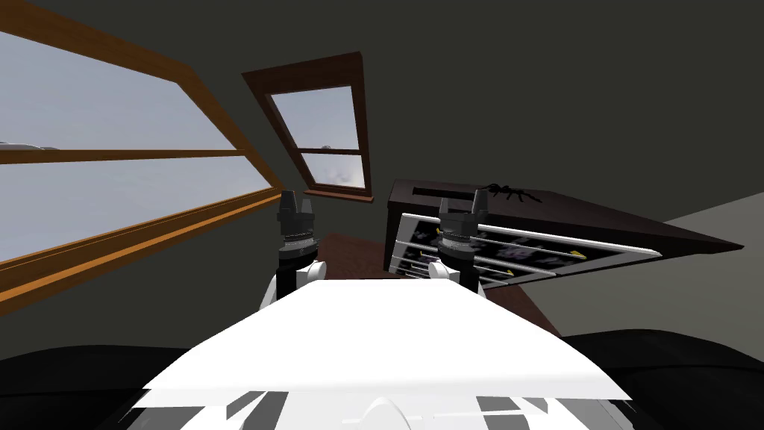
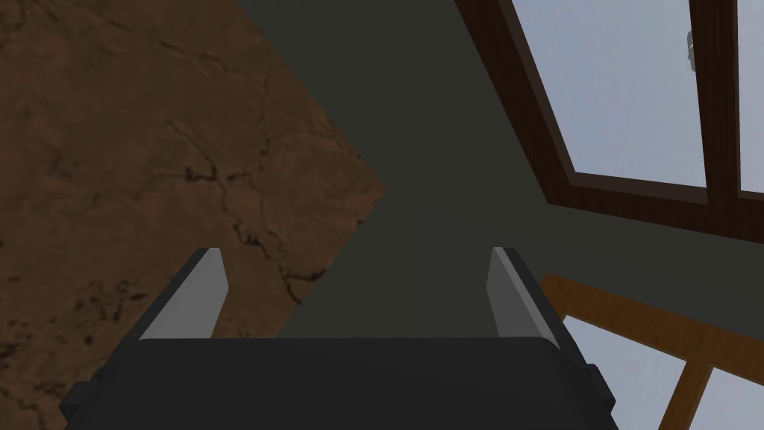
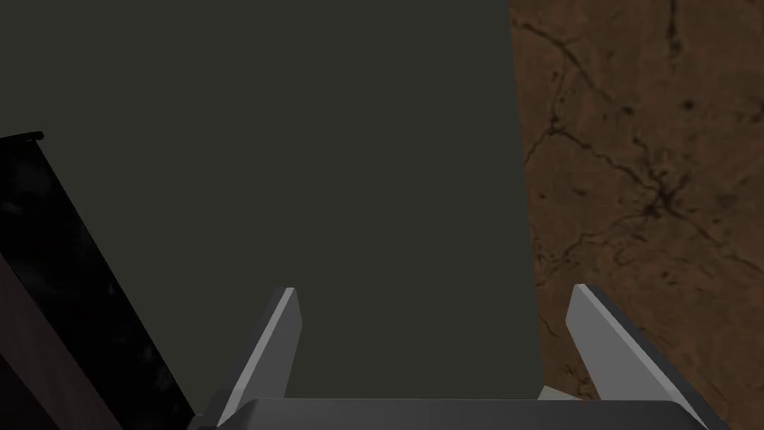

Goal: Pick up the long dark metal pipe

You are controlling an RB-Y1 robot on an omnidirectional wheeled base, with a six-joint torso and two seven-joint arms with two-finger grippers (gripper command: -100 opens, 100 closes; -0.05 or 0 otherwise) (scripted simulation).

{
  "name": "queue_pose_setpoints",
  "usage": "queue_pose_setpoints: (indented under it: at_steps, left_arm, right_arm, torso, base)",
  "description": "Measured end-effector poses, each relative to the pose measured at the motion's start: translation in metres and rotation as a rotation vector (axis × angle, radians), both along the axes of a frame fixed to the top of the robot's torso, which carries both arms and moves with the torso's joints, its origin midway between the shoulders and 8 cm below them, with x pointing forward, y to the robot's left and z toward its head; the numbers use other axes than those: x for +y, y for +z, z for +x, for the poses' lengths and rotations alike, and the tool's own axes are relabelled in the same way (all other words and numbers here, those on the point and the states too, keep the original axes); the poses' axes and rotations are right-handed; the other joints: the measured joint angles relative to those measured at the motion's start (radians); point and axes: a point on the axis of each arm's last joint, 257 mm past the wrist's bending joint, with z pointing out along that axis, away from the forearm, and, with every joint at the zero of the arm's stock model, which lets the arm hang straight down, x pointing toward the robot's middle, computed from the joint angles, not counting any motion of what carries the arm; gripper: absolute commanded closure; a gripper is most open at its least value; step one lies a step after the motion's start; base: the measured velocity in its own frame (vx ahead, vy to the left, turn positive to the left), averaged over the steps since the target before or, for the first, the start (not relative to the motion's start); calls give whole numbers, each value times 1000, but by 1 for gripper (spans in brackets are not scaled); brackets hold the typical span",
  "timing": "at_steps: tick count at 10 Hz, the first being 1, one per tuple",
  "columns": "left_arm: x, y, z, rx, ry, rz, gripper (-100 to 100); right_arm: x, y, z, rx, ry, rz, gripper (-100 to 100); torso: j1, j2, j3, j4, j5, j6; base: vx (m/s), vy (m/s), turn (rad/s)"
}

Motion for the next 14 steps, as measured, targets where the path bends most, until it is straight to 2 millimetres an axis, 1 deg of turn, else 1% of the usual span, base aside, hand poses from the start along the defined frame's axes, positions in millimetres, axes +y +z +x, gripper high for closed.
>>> queue_pose_setpoints:
  at_steps: [3,7,14]
  left_arm:
    - [0,0,0,0,0,0,0]
    - [0,0,0,0,0,0,0]
    - [0,0,0,0,0,0,0]
  right_arm:
    - [8,-2,1,-6,3,-94,-100]
    - [19,-7,2,-32,-10,-285,-100]
    - [30,-27,6,-72,-30,-618,-100]
  torso:
    - [1,4,2,1,0,0]
    - [0,5,3,1,0,0]
    - [1,3,2,1,0,0]
  base:
    - [-73,15,-28]
    - [-73,20,-30]
    - [-61,18,-28]
